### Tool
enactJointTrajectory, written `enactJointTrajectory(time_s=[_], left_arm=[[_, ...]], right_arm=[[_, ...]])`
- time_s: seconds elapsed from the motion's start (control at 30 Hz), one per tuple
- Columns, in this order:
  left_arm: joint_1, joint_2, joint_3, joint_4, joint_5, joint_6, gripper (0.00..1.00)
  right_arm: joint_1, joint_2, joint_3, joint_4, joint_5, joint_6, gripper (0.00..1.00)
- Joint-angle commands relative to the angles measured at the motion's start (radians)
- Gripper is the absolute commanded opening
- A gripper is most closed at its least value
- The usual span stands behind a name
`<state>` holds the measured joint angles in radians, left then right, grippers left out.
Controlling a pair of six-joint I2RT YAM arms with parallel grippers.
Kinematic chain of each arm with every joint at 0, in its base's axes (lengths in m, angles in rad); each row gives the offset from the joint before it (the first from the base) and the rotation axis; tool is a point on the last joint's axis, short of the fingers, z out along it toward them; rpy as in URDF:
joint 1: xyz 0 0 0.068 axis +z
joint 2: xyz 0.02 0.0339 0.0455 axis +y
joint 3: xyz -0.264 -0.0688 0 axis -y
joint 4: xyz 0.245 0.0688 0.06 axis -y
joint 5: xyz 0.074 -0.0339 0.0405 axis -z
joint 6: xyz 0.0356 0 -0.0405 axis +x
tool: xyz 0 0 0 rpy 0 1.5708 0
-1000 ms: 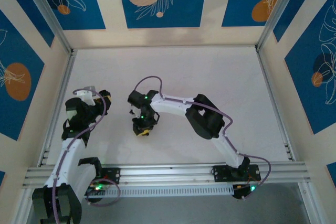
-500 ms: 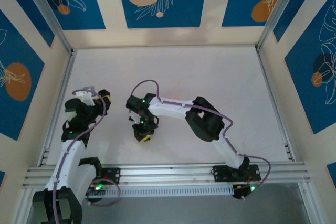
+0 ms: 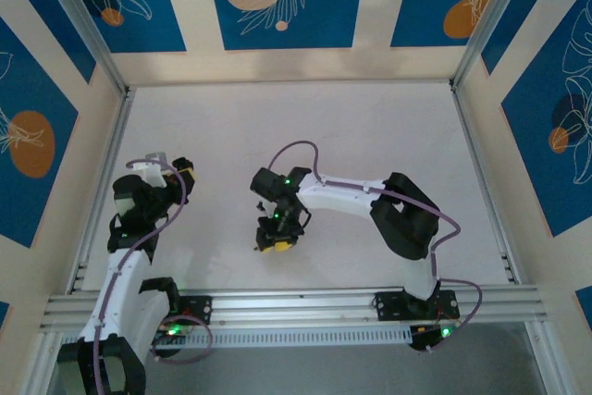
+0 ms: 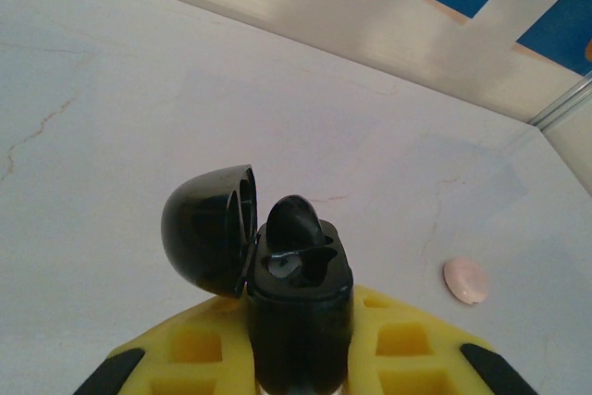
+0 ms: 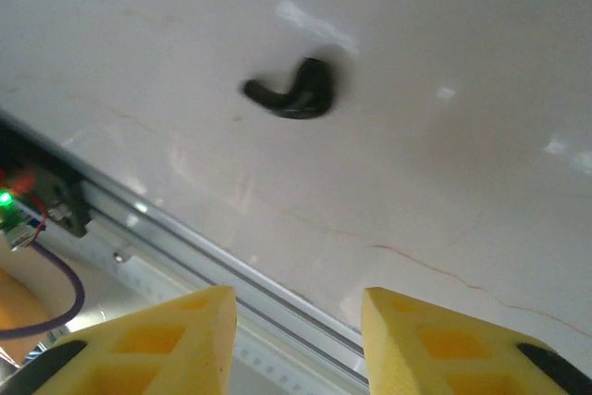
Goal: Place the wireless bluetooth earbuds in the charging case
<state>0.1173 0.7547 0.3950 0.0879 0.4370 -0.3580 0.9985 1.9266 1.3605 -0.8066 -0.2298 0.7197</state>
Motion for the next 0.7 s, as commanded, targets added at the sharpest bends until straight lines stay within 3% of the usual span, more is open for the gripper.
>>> enactJointTrajectory(time_s=[0.0, 0.67], left_arm=[[-0.005, -0.005, -0.003, 0.012, 0.013, 0.007, 0.18], [-0.005, -0.030, 0.002, -0.019, -0.008, 0.025, 0.18]], right_arm=[[-0.009, 0.031, 0.007, 0.054, -0.064, 0.050, 0.41], [-0.045, 0.214, 0.168, 0.092, -0.117, -0.043, 0.39]])
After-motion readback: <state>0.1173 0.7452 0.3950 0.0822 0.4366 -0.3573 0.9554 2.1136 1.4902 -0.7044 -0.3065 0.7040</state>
